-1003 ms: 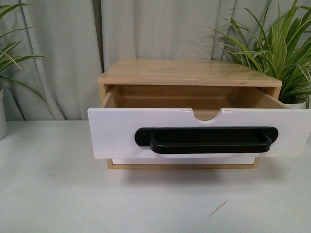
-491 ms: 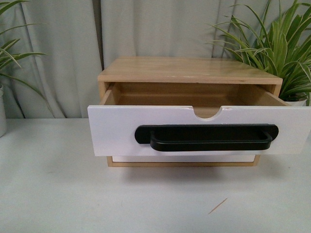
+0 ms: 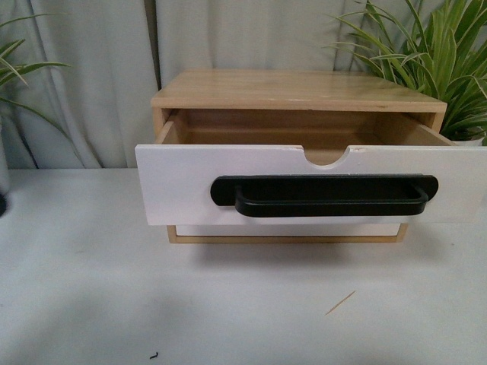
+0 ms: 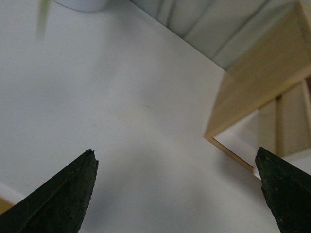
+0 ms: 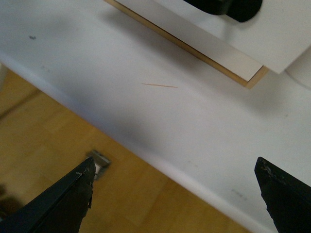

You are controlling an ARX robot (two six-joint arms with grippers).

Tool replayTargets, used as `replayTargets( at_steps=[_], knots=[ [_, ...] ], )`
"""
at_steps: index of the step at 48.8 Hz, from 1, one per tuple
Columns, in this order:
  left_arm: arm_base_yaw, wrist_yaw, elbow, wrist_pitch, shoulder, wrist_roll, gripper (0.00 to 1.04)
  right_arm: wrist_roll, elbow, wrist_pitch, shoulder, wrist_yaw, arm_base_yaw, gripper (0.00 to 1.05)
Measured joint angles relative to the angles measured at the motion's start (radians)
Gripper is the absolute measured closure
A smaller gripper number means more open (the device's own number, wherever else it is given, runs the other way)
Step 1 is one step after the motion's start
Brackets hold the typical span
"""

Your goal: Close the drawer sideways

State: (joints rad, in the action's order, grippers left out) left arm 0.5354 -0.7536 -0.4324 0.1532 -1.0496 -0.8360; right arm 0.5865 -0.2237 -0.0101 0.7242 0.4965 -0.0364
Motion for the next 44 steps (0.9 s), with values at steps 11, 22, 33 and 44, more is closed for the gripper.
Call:
replayTargets(
  at_steps=[11, 22, 33, 44],
  knots=[
    [0.036, 0.113, -0.146, 0.092, -0.249, 0.013, 0.06, 0.175, -0.030, 0.138, 0.128, -0.079, 0.073, 0.09],
    [0.056, 0.167, -0.241, 0.151, -0.397, 0.045, 0.06, 0.242, -0.088, 0.215, 0.242, -0.152, 0.168, 0.09],
    [0.076, 0.202, -0.285, 0.160, -0.467, 0.053, 0.06, 0.245, -0.122, 0.299, 0.329, -0.206, 0.227, 0.09],
    [0.072, 0.214, -0.315, 0.161, -0.495, 0.069, 0.06, 0.226, -0.195, 0.372, 0.449, -0.244, 0.266, 0.09]
  ],
)
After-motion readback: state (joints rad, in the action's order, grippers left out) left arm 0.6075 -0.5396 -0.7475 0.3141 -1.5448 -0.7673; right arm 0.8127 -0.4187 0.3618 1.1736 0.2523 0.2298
